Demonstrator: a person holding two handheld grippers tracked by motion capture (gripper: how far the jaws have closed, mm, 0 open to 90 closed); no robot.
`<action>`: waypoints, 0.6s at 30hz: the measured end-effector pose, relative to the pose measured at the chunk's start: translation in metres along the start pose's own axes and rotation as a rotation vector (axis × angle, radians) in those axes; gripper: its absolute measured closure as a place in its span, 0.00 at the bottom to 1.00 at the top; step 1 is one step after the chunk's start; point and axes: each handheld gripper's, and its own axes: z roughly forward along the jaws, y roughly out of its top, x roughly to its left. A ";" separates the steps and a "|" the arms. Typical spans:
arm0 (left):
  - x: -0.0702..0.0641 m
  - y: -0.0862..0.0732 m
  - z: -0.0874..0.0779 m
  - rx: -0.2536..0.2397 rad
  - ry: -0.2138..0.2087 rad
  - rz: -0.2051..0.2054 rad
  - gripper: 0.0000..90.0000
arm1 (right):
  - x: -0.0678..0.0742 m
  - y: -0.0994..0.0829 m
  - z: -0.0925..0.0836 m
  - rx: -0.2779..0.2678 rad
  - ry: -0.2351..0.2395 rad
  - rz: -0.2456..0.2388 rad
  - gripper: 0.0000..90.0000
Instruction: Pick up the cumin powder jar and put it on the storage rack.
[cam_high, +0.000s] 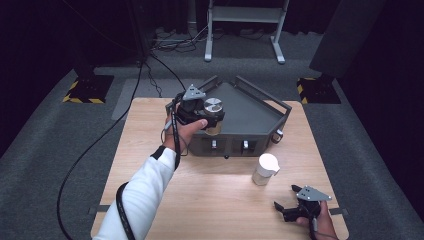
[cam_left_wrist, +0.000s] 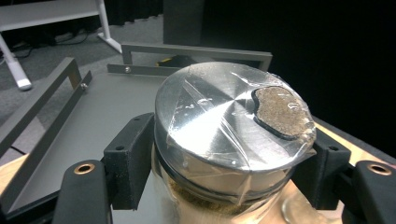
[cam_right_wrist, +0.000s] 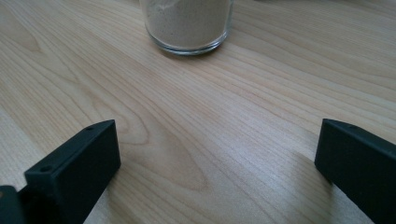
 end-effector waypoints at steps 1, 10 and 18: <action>0.000 0.001 0.002 0.000 0.005 0.003 0.34 | 0.000 0.000 0.000 0.000 -0.001 0.000 0.00; 0.008 0.012 0.016 0.003 0.034 0.012 0.34 | 0.000 0.000 0.000 -0.001 -0.001 -0.001 0.00; 0.014 0.015 0.032 0.023 0.064 0.029 0.34 | 0.000 0.000 0.000 0.000 -0.002 -0.001 0.00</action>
